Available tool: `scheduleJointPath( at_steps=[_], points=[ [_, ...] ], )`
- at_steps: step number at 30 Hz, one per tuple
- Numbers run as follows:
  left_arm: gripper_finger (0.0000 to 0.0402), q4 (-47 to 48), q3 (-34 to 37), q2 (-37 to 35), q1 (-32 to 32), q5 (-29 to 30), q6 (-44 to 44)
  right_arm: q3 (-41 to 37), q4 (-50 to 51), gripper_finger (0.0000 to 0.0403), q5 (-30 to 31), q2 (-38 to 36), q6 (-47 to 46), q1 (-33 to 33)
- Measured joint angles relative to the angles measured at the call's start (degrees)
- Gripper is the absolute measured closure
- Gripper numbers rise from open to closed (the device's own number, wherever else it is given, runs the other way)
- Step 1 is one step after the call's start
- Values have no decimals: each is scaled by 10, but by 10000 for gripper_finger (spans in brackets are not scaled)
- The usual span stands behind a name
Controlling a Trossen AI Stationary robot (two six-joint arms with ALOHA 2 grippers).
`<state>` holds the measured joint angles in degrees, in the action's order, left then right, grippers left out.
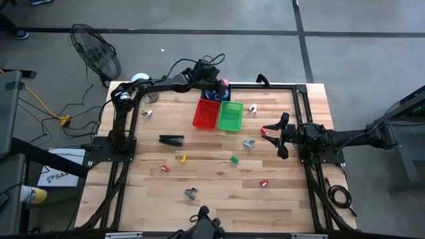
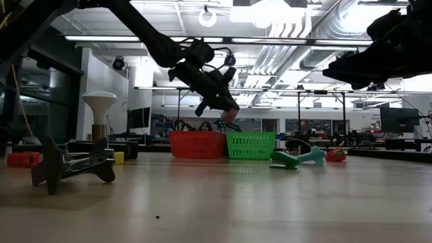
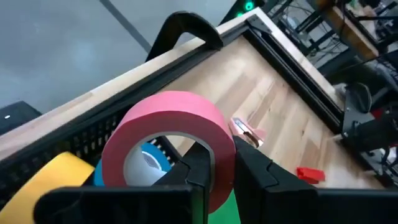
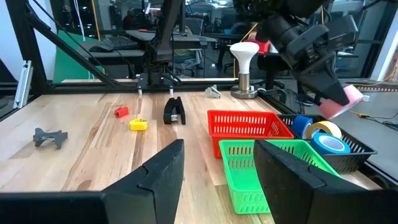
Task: Pick and place Stapler, Stapler remover, tape
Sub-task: Put the pink tape into the black bin
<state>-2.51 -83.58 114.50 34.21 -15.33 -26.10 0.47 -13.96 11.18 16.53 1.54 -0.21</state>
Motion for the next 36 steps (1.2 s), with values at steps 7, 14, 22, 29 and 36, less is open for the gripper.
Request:
scheduleJointPath(
  at_steps=[7,14,22,29,36],
  points=[
    [367,-20,41,1,0,22,-28,0,0,217,0,0,0,0],
    [367,-66,67,-1,9,36,-54,0,0,217,0,0,0,0],
    [367,-52,68,-2,11,54,-57,0,0,217,0,0,0,0],
    [319,-20,68,-2,10,70,-57,0,0,217,0,0,0,0],
    [286,-15,68,-2,10,83,-56,0,0,217,0,0,0,0]
  ],
)
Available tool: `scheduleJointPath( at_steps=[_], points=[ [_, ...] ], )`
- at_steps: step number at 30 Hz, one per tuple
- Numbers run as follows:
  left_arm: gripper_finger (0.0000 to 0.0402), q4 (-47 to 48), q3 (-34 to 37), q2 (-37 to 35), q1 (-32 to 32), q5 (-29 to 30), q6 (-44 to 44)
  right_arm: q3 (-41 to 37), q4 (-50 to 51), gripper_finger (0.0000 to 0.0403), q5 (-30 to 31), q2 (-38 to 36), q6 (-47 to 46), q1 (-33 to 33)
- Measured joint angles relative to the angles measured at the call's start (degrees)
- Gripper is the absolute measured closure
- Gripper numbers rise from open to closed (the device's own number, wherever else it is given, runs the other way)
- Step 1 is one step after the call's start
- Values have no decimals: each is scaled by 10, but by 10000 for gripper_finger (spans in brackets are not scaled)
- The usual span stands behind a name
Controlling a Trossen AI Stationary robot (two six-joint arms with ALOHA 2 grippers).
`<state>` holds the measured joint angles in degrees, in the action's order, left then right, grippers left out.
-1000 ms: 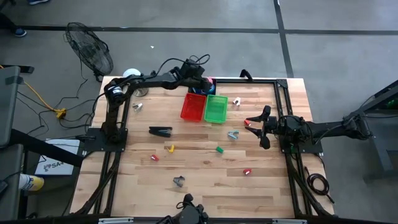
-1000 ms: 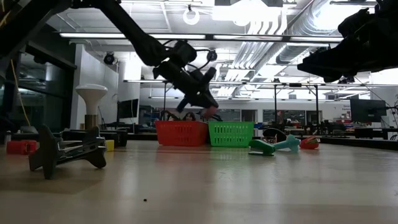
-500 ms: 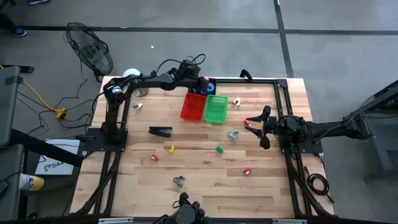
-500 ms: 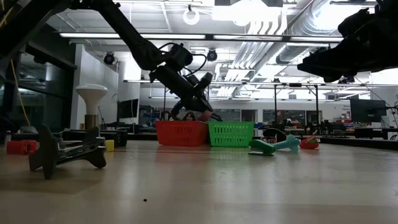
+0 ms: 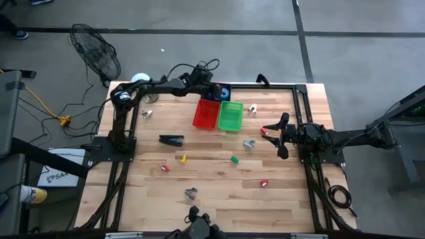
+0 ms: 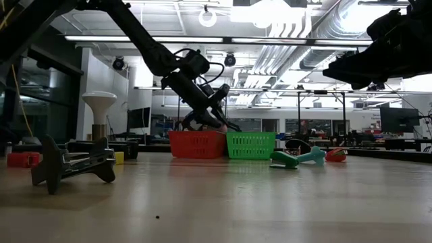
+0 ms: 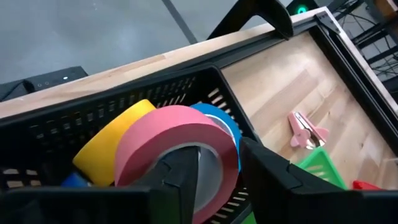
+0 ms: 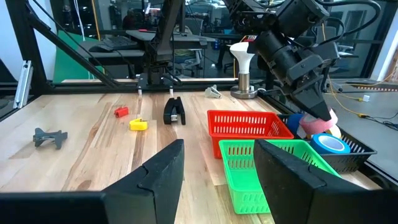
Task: Pick and place Stapler, Stapler remover, tape
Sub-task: Put the pink tape into the black bin
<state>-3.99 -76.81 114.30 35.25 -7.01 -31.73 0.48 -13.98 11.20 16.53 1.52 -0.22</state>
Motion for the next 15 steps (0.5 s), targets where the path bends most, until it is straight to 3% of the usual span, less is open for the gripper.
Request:
scheduleJointPath(
  at_steps=[15],
  points=[
    [282,-24,0,0,0,-1,19,0,0,217,0,0,0,0]
  ],
)
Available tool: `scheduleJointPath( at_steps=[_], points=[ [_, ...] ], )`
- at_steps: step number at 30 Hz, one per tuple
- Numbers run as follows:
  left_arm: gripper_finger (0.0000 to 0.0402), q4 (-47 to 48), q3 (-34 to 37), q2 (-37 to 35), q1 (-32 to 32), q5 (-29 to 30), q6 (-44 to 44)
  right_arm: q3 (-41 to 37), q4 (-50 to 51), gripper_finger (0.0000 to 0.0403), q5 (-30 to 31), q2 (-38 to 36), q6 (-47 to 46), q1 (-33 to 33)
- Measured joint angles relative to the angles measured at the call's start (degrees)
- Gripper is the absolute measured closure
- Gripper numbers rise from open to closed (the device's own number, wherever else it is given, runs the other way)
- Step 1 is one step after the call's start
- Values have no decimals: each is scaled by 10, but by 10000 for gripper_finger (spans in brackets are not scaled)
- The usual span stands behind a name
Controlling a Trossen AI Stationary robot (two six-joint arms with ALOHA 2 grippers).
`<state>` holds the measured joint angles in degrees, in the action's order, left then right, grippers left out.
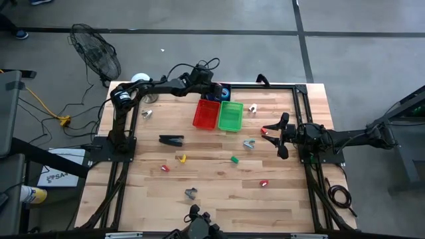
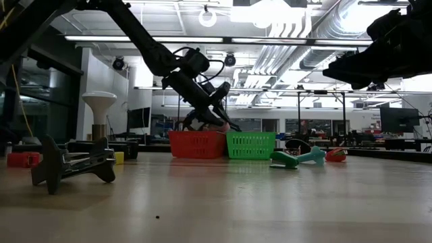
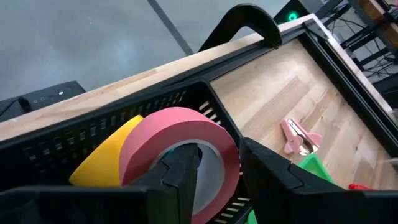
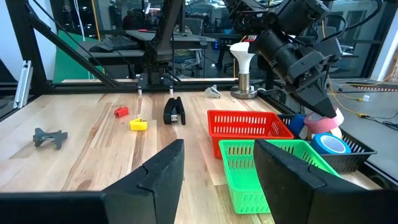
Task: Pick and place Stapler, Stapler remover, tape
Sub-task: Put the pink tape into the black bin
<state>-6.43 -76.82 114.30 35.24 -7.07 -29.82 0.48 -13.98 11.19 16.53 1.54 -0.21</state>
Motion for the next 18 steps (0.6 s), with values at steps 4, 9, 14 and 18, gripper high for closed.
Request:
scheduleJointPath(
  at_steps=[4,9,14,18],
  points=[
    [282,4,0,0,0,2,0,0,0,217,0,0,0,0],
    [282,6,0,0,0,2,12,0,0,217,0,0,0,0],
    [281,6,0,0,0,2,22,0,0,217,0,0,0,0],
    [281,6,0,0,0,2,27,0,0,217,0,0,0,0]
  ],
)
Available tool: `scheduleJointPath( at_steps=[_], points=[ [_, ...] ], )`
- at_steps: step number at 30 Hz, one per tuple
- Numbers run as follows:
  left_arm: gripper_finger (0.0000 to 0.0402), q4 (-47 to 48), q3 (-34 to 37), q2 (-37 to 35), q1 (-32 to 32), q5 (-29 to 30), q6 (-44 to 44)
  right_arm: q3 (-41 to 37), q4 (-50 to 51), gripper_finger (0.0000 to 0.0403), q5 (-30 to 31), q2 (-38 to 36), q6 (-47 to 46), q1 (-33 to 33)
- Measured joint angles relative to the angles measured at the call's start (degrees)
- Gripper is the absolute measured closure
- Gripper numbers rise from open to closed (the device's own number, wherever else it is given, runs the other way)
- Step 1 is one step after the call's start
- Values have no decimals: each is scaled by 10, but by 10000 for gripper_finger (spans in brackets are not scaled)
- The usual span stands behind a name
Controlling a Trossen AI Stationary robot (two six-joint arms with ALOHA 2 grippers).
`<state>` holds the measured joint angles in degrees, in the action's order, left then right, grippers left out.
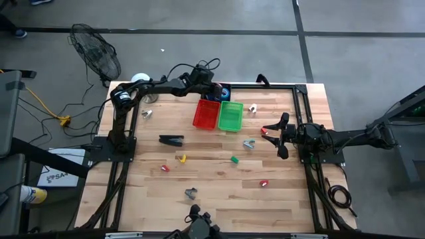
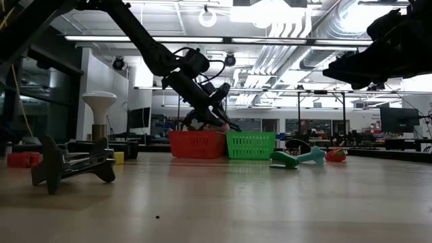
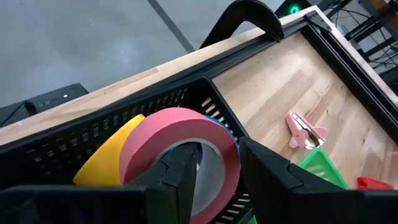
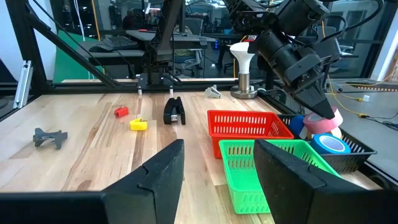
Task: Pick and place Stapler, Stapler remover, tape
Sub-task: Put the pink tape into the black bin
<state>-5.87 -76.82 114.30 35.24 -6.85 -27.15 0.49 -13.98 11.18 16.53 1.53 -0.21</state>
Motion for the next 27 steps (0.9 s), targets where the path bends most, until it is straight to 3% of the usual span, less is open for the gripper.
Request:
scheduleJointPath(
  at_steps=[12,22,27],
  points=[
    [277,0,0,0,0,-1,20,0,0,217,0,0,0,0],
    [176,17,0,0,0,-9,16,0,0,217,0,0,0,0],
    [164,18,0,0,0,-20,16,0,0,217,0,0,0,0]
  ],
)
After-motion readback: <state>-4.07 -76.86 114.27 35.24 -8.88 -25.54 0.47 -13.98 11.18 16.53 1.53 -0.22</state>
